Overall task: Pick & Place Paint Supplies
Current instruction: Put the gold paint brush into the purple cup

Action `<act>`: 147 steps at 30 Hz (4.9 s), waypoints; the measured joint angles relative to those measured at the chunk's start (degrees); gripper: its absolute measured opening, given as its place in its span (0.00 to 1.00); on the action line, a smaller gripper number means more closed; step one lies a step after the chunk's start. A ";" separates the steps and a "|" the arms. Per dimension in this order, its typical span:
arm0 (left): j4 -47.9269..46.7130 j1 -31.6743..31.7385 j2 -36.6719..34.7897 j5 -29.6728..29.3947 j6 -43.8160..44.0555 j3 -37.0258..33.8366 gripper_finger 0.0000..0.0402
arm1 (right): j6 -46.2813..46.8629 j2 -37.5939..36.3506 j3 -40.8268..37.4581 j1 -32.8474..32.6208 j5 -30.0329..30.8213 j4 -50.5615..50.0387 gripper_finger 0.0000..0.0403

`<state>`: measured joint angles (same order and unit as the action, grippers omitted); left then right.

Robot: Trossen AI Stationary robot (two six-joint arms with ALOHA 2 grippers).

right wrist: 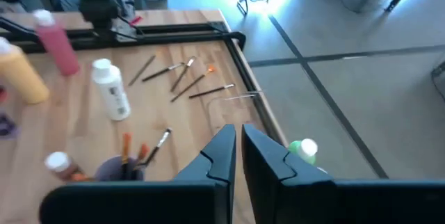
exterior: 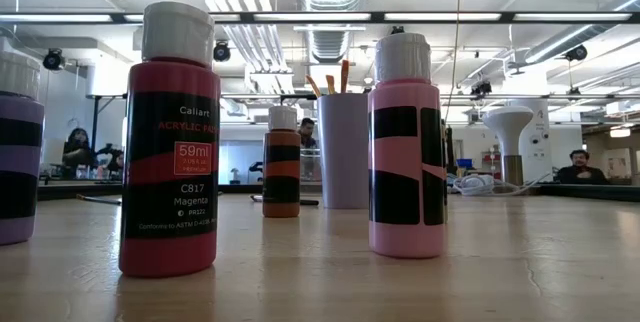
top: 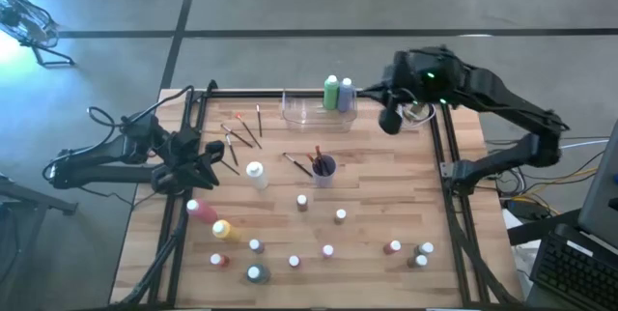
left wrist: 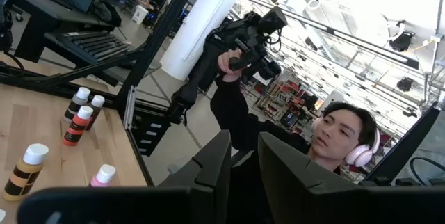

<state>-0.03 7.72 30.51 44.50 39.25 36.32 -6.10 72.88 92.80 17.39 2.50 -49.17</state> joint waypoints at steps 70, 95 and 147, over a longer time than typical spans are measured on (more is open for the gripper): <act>0.02 -0.01 0.00 0.01 0.01 -0.01 0.20 | 8.97 -60.09 -53.71 -9.86 3.53 8.81 0.02; 0.01 0.03 0.05 -6.71 11.49 0.00 0.20 | 8.96 -60.06 -53.71 -9.86 3.53 8.80 0.02; -21.46 0.14 13.69 -81.06 -44.33 4.26 0.27 | 9.02 -60.06 -53.71 -9.89 3.55 8.79 0.02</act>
<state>-21.49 7.86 44.21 -36.57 -5.09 40.58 2.92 12.82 39.09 7.51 6.04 -40.38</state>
